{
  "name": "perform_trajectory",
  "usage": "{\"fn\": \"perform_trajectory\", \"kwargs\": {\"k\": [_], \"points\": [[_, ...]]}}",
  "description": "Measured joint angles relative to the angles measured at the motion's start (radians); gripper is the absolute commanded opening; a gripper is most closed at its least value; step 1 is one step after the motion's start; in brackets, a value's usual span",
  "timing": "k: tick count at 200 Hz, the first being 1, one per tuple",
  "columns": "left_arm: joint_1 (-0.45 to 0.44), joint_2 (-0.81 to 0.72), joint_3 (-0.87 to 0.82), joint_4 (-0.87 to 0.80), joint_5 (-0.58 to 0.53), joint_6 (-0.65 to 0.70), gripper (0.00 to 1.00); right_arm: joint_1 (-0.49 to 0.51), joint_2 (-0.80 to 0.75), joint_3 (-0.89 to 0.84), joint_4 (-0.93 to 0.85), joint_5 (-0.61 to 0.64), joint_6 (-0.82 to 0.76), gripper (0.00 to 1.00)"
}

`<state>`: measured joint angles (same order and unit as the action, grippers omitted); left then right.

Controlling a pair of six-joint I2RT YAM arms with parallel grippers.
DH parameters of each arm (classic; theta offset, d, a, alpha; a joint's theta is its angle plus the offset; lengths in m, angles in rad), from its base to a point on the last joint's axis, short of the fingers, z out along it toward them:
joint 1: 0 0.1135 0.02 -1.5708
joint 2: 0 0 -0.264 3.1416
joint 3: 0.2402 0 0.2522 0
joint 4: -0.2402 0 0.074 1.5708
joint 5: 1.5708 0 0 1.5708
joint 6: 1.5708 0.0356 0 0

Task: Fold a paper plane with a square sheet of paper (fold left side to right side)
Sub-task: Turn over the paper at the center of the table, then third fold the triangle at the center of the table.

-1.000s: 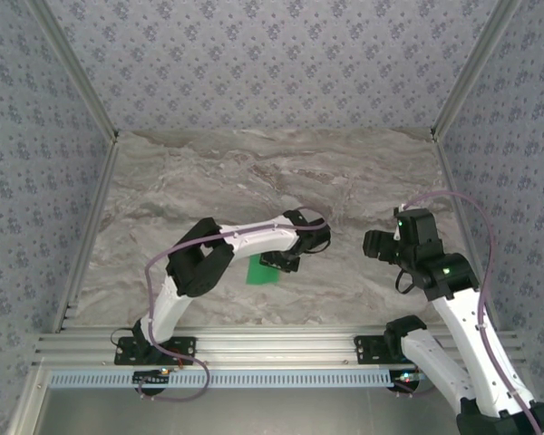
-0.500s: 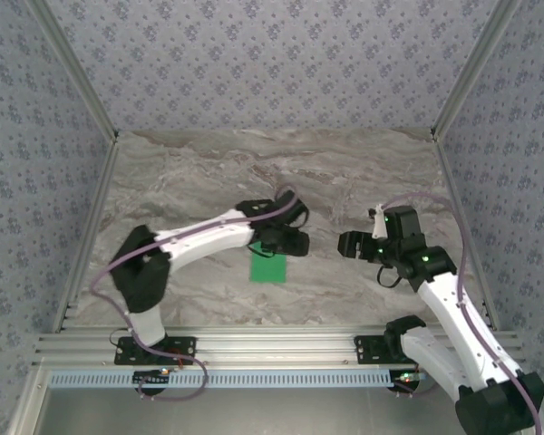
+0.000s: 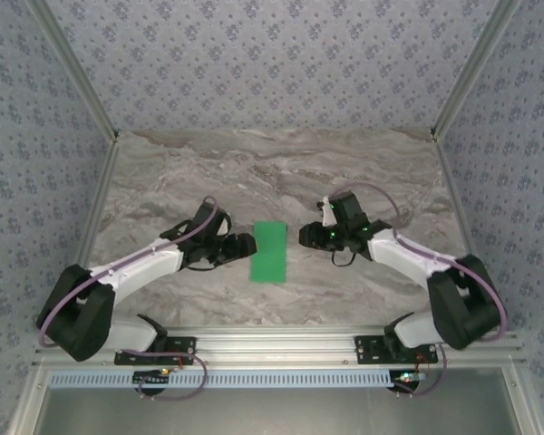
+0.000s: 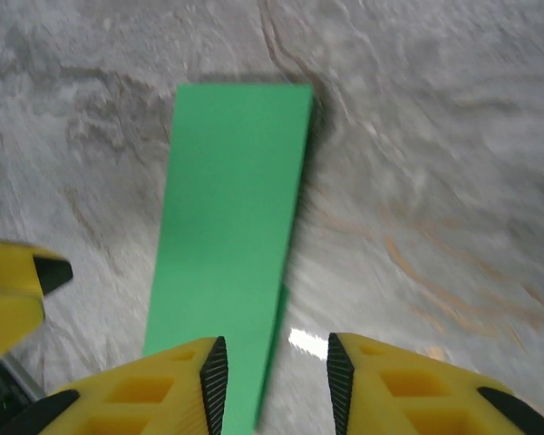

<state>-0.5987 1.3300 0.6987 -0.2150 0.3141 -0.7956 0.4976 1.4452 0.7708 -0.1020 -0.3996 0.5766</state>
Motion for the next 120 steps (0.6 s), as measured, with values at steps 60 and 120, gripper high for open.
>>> {"fn": "perform_trajectory", "kwargs": {"k": [60, 120], "points": [[0.013, 0.097, -0.013, 0.163, 0.103, -0.018, 0.72, 0.029, 0.296, 0.202, 0.135, -0.009, 0.008, 0.34], [0.013, 0.185, -0.013, 0.188, 0.119, -0.025, 0.73, 0.029, 0.404, 0.243, 0.140, -0.009, 0.007, 0.34]]}}
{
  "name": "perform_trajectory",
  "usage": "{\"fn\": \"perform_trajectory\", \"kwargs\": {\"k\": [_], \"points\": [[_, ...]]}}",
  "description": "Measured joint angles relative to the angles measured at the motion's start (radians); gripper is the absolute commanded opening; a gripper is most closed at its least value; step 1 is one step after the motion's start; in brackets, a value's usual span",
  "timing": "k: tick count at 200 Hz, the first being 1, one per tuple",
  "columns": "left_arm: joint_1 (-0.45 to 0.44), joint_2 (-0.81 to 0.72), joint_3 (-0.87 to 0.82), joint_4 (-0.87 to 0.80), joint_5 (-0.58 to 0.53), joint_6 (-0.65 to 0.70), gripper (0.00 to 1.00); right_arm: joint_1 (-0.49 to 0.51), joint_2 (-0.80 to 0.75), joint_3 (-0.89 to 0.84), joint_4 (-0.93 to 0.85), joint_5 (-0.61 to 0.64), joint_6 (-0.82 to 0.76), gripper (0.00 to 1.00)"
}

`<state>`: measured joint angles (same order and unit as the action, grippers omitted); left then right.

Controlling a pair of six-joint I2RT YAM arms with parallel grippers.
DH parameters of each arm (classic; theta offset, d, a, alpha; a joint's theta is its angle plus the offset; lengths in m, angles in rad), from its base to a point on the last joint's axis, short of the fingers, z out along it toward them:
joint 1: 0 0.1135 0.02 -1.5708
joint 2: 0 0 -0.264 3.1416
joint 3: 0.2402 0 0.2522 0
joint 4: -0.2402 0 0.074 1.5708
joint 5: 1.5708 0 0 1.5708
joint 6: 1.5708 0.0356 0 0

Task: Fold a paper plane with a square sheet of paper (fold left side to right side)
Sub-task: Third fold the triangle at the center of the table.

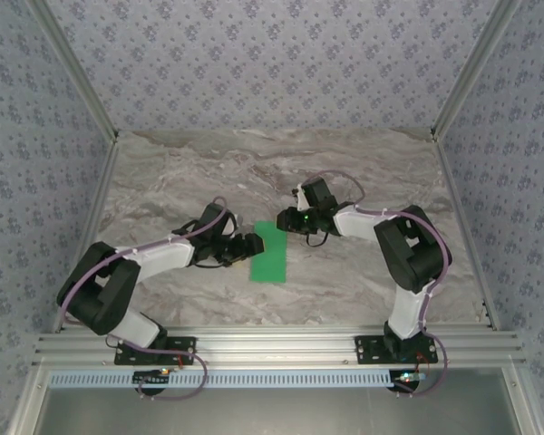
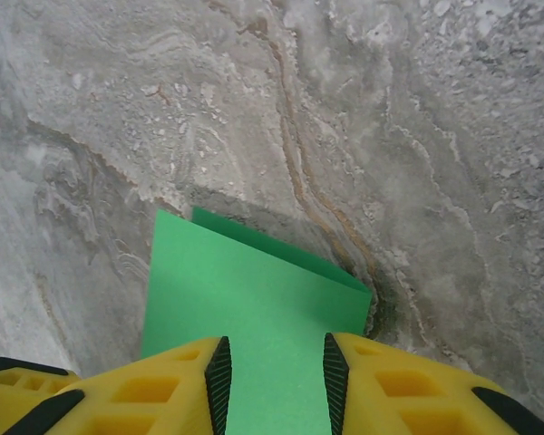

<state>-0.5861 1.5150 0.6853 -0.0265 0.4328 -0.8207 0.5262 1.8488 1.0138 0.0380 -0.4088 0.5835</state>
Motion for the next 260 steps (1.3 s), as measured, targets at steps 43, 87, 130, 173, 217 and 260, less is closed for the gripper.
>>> {"fn": "perform_trajectory", "kwargs": {"k": [43, 87, 130, 173, 217, 260], "points": [[-0.002, 0.060, 0.008, 0.024, 0.028, -0.012, 0.72, 0.000, 0.022, 0.005, -0.003, 0.000, -0.005, 0.34], [-0.021, 0.103, 0.034, 0.056, 0.054, -0.026, 0.58, 0.000, 0.022, 0.005, -0.004, 0.000, -0.008, 0.35], [-0.029, 0.103, 0.043, 0.057, 0.057, -0.032, 0.27, 0.000, 0.005, 0.000, -0.009, 0.016, -0.048, 0.38], [-0.036, 0.091, 0.045, 0.049, 0.052, -0.048, 0.11, 0.007, -0.219, -0.125, -0.020, 0.103, -0.158, 0.48], [-0.059, 0.068, 0.048, 0.049, 0.051, -0.092, 0.04, 0.173, -0.556, -0.387, -0.012, 0.244, -0.290, 0.65], [-0.072, 0.053, 0.058, 0.046, 0.050, -0.118, 0.02, 0.499, -0.732, -0.544, -0.010, 0.482, -0.385, 0.83]]}}
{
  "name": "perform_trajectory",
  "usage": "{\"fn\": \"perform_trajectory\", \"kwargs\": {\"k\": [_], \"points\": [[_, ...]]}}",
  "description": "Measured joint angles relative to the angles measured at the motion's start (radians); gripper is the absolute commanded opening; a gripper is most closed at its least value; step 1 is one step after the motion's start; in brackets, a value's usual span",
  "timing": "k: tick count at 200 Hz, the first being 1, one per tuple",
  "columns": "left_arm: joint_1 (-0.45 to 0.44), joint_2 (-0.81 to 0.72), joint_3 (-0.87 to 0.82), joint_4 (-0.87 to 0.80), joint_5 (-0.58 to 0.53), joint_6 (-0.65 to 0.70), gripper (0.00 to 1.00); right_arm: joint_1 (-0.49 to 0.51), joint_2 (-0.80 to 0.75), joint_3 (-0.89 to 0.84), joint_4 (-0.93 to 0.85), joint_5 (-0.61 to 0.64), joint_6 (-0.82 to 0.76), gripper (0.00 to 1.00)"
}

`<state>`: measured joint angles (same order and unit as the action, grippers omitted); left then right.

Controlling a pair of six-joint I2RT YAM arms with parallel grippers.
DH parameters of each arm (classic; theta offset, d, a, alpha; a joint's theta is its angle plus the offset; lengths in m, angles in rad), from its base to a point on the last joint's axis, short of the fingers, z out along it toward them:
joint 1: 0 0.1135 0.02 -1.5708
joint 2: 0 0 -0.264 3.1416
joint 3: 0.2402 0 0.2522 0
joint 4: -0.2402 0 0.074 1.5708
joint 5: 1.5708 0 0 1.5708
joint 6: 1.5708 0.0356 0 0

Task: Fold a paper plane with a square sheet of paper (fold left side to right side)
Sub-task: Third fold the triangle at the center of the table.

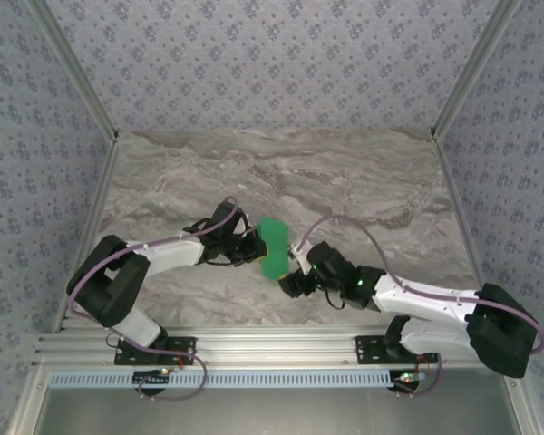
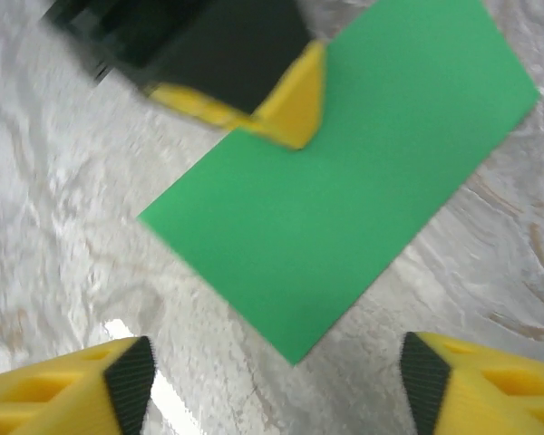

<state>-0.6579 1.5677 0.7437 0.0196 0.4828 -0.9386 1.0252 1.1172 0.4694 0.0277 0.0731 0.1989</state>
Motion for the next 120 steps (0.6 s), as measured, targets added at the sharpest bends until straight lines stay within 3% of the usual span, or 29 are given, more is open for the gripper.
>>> {"fn": "perform_trajectory", "kwargs": {"k": [32, 73, 120], "points": [[-0.006, -0.001, 0.000, -0.001, 0.000, -0.010, 0.01, 0.174, 0.066, 0.010, 0.006, 0.194, -0.085, 0.85], [-0.006, -0.001, 0.000, -0.005, 0.000, -0.014, 0.01, 0.257, 0.267, 0.101, 0.013, 0.362, -0.174, 0.84], [-0.006, -0.004, 0.000, -0.024, -0.001, -0.014, 0.01, 0.263, 0.409, 0.192, 0.066, 0.441, -0.248, 0.65]]}}
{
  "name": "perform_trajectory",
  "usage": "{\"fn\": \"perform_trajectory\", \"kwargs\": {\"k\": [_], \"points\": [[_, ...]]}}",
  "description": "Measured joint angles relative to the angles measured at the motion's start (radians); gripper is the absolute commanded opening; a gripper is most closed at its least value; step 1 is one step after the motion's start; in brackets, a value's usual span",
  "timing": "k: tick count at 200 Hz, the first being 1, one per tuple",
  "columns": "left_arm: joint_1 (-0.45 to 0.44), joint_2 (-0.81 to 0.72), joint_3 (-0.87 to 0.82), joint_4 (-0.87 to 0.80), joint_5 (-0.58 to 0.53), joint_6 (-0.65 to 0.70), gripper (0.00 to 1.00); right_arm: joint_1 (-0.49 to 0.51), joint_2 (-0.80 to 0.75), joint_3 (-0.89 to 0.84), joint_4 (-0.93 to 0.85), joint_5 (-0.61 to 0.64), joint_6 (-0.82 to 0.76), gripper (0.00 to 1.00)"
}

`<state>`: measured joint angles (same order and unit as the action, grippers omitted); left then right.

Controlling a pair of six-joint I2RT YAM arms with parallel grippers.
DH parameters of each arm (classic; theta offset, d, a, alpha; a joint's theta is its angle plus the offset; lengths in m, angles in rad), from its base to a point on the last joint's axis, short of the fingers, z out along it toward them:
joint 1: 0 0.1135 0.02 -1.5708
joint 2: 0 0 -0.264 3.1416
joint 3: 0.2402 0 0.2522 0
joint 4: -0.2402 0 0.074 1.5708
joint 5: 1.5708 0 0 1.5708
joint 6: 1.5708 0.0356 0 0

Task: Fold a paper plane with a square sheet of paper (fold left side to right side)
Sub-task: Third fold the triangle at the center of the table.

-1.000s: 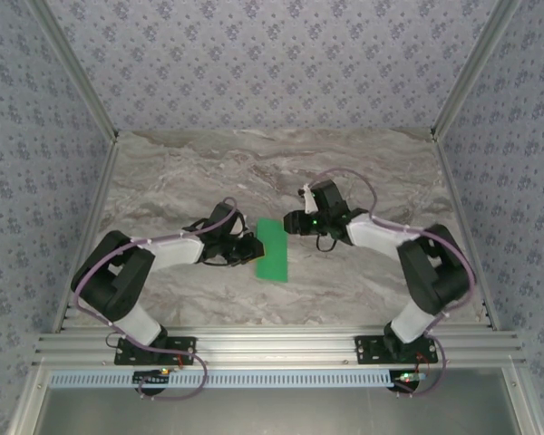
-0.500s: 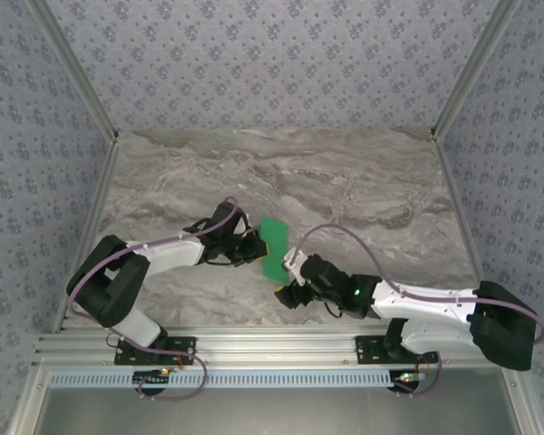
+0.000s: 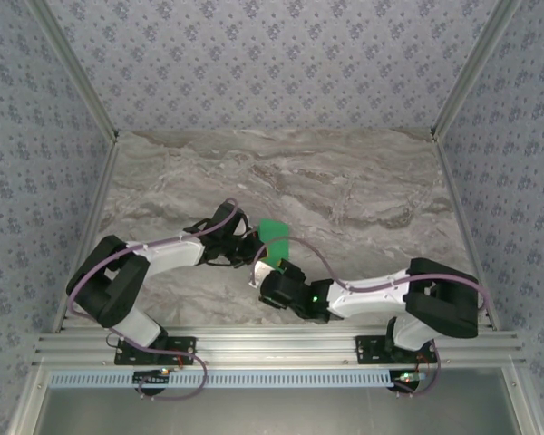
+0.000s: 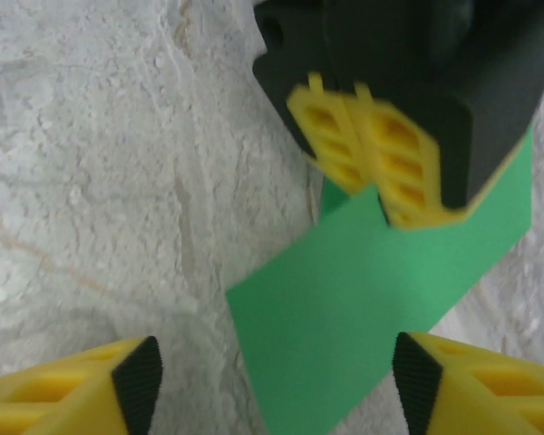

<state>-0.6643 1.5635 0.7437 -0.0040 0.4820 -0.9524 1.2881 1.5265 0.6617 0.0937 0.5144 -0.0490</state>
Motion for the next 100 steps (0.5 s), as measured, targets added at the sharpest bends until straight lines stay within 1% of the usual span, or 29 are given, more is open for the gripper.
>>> {"fn": "perform_trajectory", "kwargs": {"k": [20, 30, 44, 60, 66, 74, 83, 100], "points": [[0.000, -0.002, 0.000, 0.000, 0.000, 0.000, 0.01, 0.000, 0.046, 0.032, 0.029, 0.029, -0.031, 0.57], [0.000, -0.004, 0.000, -0.002, 0.000, 0.000, 0.01, 0.000, 0.052, 0.035, 0.043, 0.035, -0.041, 0.54], [0.000, -0.004, 0.000, -0.005, -0.002, 0.000, 0.01, 0.000, 0.052, 0.035, 0.053, 0.040, -0.049, 0.48], [0.000, -0.004, 0.000, -0.012, -0.004, 0.001, 0.01, 0.000, 0.052, 0.035, 0.057, 0.041, -0.060, 0.36], [0.000, -0.004, 0.000, -0.016, -0.006, 0.001, 0.01, 0.000, 0.052, 0.035, 0.058, 0.040, -0.060, 0.30], [0.000, -0.004, 0.000, -0.021, -0.007, 0.001, 0.02, 0.000, 0.051, 0.035, 0.058, 0.040, -0.066, 0.25], [0.000, -0.004, 0.000, -0.024, -0.011, 0.001, 0.04, 0.000, 0.050, 0.035, 0.057, 0.039, -0.064, 0.19], [0.000, -0.004, 0.001, -0.035, -0.019, 0.008, 0.10, 0.000, 0.039, 0.034, 0.052, 0.034, -0.064, 0.05]]}}
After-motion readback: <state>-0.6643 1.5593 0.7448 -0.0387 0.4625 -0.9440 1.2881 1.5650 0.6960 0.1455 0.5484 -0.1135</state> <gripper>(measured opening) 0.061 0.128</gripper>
